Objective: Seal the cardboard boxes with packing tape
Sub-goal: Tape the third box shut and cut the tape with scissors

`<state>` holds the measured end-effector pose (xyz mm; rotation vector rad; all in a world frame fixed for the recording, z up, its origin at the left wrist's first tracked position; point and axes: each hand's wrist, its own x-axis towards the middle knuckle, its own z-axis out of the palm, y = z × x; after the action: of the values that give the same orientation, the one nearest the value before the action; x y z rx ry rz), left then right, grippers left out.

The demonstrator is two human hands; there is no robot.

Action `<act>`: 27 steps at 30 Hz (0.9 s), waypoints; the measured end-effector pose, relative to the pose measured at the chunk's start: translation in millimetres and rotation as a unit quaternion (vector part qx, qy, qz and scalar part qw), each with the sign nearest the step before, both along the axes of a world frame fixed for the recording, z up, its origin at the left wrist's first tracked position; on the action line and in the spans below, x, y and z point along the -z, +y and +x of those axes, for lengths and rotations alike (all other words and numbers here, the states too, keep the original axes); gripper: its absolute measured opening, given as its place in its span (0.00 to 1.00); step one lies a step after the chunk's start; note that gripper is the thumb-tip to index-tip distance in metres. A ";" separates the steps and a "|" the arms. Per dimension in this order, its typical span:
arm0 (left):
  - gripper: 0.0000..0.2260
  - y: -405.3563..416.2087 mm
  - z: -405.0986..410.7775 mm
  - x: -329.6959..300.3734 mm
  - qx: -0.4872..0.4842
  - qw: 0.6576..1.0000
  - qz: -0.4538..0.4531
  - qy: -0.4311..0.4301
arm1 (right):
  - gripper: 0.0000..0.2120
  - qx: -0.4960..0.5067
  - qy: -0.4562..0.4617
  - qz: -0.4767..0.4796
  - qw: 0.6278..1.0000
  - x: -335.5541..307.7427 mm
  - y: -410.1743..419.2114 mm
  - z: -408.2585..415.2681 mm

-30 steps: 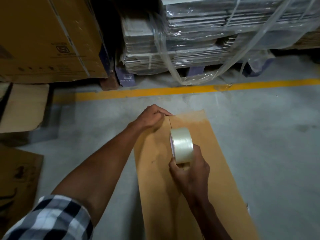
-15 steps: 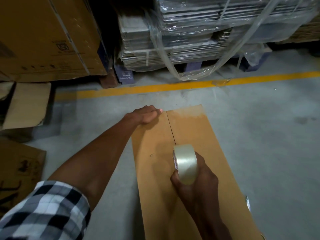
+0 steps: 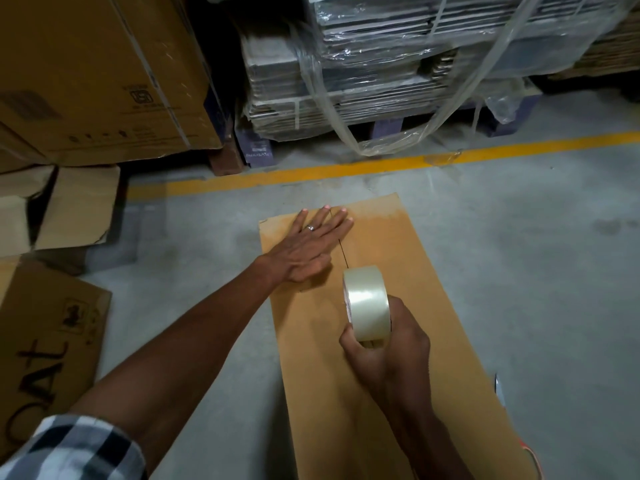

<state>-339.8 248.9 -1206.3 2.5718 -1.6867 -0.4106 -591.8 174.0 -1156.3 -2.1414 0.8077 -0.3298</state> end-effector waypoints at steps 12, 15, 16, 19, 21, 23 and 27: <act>0.37 12.8 -22.2 -2.4 -0.007 0.999 0.033 -0.003 | 0.25 0.001 0.054 -0.031 0.998 -12.7 11.5 -57.2; 0.36 22.3 -44.9 2.5 0.017 0.999 0.040 -0.018 | 0.26 -0.014 0.064 -0.027 0.998 -14.1 8.5 -51.6; 0.37 24.9 -52.5 4.0 0.019 0.999 0.040 -0.023 | 0.27 -0.018 0.068 -0.030 0.997 -13.8 7.7 -51.0; 0.38 28.5 -70.2 9.2 0.019 0.998 0.043 -0.042 | 0.32 -0.020 0.087 -0.020 0.996 -7.9 9.9 -54.5; 0.38 30.2 -79.3 11.7 0.024 0.997 0.044 -0.050 | 0.32 -0.016 0.061 0.032 0.997 0.5 13.9 -59.9; 0.39 32.8 -87.1 12.5 0.032 0.997 0.042 -0.052 | 0.32 -0.011 0.033 0.074 0.997 8.4 17.9 -65.9; 0.39 34.2 -94.5 11.9 0.021 0.998 0.041 -0.044 | 0.33 -0.015 0.013 0.054 0.998 8.7 18.5 -75.6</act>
<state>-434.3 283.1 -1218.2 2.6539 -1.7906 -0.3798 -667.4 192.4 -1165.0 -2.0576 0.7902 -0.2379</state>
